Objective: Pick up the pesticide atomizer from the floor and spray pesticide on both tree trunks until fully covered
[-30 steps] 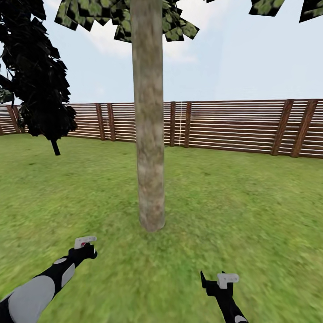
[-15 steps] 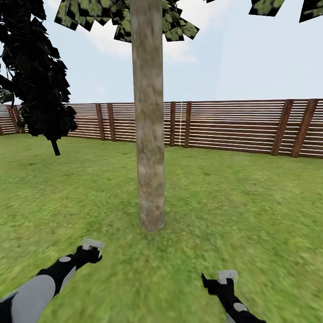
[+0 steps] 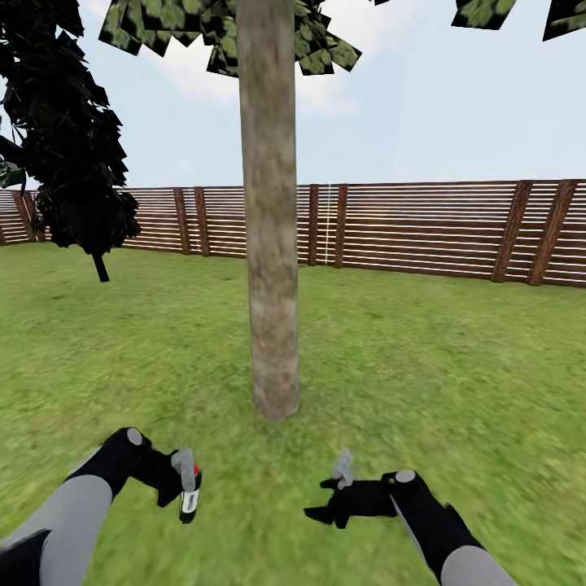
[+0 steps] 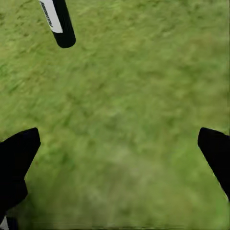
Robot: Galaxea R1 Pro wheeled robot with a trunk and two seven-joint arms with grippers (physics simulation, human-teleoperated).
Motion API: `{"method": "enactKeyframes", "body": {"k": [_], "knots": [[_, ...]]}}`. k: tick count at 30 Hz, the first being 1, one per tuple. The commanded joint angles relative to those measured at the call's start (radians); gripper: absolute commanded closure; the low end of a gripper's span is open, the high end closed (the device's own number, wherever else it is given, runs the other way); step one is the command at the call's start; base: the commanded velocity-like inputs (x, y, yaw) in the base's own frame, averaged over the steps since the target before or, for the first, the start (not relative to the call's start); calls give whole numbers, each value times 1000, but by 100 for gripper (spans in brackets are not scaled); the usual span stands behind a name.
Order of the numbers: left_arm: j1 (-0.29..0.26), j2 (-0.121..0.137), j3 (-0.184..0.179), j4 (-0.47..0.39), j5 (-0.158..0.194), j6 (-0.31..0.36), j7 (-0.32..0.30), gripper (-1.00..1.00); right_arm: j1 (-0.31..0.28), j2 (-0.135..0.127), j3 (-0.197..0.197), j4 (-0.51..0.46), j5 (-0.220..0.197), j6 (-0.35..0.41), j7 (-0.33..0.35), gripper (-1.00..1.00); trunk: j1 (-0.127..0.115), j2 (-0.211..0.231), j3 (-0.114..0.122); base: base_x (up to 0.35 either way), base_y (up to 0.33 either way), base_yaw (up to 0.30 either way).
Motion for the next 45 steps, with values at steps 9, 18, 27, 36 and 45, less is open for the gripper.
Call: {"method": "enactKeyframes", "body": {"k": [9,18,27,36,45], "knots": [[0,-128,-232,2,-34,0,-9,100,0,2,96,-141,2,22,111,100,0,0,0,0,0,0],[0,-172,-239,2,-34,-19,-9,100,0,9,144,-381,2,245,128,100,0,0,0,0,0,0],[0,-172,-237,3,-27,-143,-10,100,0,8,154,-403,5,282,128,100,0,0,0,0,0,0],[1,-172,-233,8,-20,-231,-44,100,0,7,152,-404,6,282,128,100,0,0,0,0,0,0],[0,-221,-234,5,-20,-232,-74,100,0,6,151,-402,6,282,127,100,0,0,0,0,0,0]]}}
